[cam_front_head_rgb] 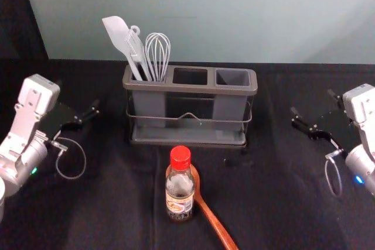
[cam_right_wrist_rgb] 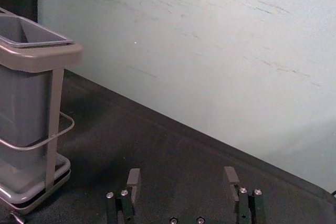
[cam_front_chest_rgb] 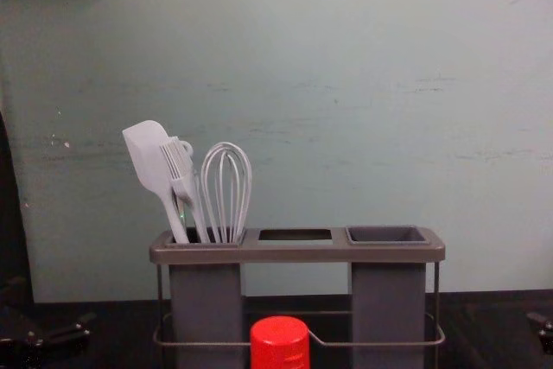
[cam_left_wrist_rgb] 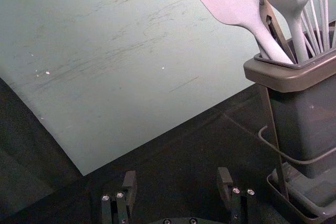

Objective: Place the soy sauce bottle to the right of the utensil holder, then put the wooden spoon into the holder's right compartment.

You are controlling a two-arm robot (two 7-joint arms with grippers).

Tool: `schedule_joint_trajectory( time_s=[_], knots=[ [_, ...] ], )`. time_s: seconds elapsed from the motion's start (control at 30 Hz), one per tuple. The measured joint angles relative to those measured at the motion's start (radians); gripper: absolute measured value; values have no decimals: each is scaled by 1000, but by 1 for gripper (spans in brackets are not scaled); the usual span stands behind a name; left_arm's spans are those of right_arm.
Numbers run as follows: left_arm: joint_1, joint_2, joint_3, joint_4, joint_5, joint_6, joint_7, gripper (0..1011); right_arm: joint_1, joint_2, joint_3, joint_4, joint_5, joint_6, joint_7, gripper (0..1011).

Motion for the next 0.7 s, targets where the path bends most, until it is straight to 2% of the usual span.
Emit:
schedule_joint_trajectory(
  time_s=[0.7],
  knots=[
    [0,0,0,0,0,0,0,1005,0,0,0,0,0,0,0,1002]
  ],
)
